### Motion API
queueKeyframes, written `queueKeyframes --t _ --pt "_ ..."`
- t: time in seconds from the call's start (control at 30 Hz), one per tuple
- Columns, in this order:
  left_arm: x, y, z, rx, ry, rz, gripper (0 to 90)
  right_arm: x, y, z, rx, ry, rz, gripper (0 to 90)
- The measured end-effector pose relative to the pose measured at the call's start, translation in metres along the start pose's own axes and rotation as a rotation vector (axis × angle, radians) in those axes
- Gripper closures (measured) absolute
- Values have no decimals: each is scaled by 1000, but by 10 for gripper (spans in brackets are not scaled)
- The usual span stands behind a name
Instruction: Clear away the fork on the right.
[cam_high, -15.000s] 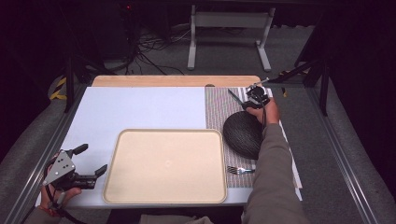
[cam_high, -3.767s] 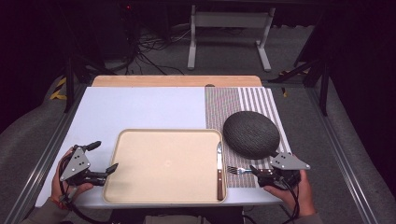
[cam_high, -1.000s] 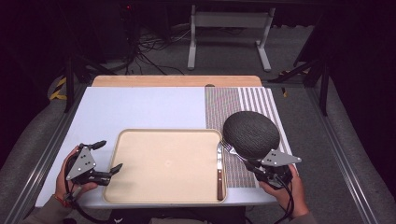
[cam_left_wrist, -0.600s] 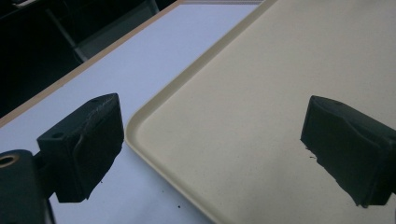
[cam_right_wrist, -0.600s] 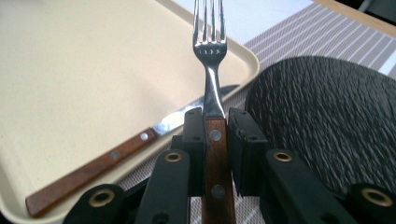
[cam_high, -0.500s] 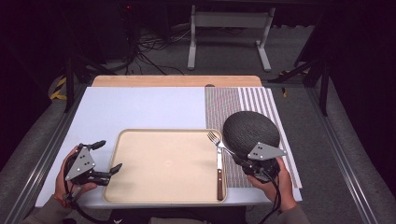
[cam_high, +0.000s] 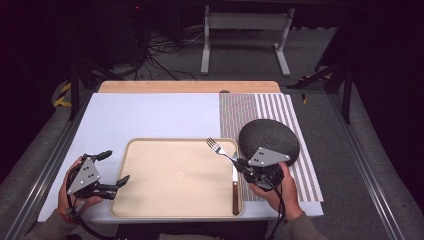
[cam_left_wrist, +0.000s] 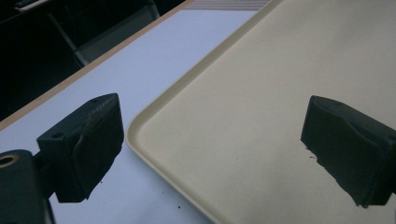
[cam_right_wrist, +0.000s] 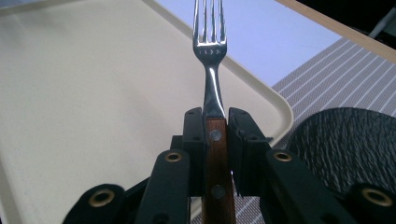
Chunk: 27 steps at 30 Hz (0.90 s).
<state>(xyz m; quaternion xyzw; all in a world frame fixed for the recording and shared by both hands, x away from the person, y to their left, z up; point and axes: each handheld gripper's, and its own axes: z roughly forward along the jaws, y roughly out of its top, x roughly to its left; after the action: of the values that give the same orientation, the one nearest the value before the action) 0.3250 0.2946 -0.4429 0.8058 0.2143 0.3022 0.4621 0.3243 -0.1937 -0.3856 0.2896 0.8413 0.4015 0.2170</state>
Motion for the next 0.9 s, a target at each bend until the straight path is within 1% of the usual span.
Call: queueKeyframes --t 0.1,0.2,0.23,0.33,0.4,0.43,0.7,0.73,0.77,0.87,0.9 --pt "0 0 1 -4 2 1 64 7 7 7 -2 12 -17 779" --pt "0 1 1 -5 0 2 64 10 10 12 -1 21 -18 778" --pt "0 1 0 -6 1 1 65 14 13 17 6 25 -24 779" --pt "0 1 1 -9 -2 7 65 17 16 21 6 31 -30 779" --pt "0 2 2 -10 -6 4 64 20 18 25 8 27 -34 778" --pt "0 2 2 -9 -6 6 64 22 19 27 9 33 -32 779" --pt "0 3 2 -11 -7 13 65 30 24 42 29 48 -37 778" --pt "0 3 2 -11 -7 8 65 32 25 44 34 49 -39 779" --pt "0 3 2 -13 -6 4 64 33 25 46 38 57 -40 779" --pt "0 3 2 -12 0 7 63 37 27 51 39 61 -43 778" --pt "-1 3 2 -15 3 7 62 40 27 54 45 73 -40 778"
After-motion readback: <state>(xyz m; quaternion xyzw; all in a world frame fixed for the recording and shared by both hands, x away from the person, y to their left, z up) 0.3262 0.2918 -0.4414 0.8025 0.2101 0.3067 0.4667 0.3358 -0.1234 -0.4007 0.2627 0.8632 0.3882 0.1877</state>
